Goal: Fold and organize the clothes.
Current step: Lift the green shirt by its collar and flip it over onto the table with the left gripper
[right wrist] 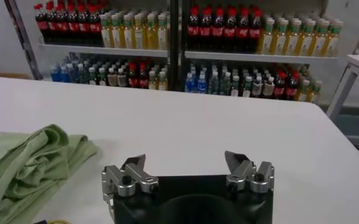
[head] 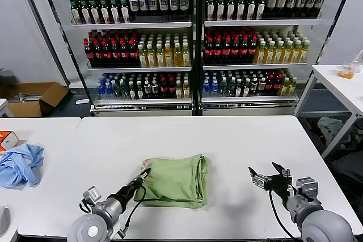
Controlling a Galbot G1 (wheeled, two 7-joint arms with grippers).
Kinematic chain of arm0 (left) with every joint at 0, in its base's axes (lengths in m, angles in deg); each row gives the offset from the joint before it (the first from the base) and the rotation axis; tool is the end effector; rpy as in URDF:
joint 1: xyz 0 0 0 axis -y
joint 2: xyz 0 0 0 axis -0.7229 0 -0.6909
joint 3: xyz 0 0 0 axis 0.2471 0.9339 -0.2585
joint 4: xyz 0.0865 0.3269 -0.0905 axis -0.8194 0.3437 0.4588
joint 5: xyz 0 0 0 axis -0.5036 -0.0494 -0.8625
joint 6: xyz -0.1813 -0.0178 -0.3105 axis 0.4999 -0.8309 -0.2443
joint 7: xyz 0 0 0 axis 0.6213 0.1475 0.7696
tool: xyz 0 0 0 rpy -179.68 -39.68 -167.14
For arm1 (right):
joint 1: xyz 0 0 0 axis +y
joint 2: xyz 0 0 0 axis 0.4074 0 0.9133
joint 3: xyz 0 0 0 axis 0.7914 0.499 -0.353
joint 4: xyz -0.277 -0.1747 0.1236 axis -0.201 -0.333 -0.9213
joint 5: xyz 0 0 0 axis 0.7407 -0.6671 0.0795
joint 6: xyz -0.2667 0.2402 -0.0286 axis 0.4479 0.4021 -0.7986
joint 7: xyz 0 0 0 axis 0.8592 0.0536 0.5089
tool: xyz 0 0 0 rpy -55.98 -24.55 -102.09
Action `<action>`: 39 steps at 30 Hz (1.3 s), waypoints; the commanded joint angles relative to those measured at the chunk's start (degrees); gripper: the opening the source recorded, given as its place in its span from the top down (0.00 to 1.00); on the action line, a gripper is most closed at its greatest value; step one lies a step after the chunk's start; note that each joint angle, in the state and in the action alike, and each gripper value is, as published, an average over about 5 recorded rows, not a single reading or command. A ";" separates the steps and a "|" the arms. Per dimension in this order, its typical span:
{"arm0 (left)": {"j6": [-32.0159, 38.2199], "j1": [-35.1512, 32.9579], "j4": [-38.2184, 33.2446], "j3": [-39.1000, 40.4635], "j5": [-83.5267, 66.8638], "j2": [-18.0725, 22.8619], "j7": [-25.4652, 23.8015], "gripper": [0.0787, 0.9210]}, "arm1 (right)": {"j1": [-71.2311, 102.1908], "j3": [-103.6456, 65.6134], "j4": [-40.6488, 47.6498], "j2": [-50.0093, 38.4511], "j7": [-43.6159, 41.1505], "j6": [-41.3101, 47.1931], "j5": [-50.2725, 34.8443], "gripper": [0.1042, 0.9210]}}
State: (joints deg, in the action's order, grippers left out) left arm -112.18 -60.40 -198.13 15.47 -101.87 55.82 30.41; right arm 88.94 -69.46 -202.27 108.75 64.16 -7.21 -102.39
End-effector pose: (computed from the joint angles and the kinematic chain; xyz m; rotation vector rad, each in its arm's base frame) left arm 0.2602 0.0533 -0.3012 -0.3099 -2.3583 1.0763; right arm 0.2315 -0.1017 -0.2065 0.2169 -2.6593 0.0924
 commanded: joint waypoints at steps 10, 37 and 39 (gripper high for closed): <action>-0.76 -0.54 -6.13 -34.55 -9.49 -20.23 0.39 0.97 | -2.22 0.70 0.09 0.25 -0.27 -0.60 -1.16 0.12; -0.53 11.78 -4.87 27.98 41.04 -10.19 1.55 0.97 | 0.32 -0.41 -3.99 1.30 -0.49 -1.01 1.45 0.12; -0.35 14.38 -1.38 29.86 39.86 -7.58 1.65 0.97 | 1.07 -0.72 -4.35 1.50 -0.59 -1.07 1.74 0.12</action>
State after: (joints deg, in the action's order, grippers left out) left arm -112.54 -56.67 -207.98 26.21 -67.52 41.21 31.33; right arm 88.71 -69.76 -205.67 109.93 63.68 -8.22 -101.63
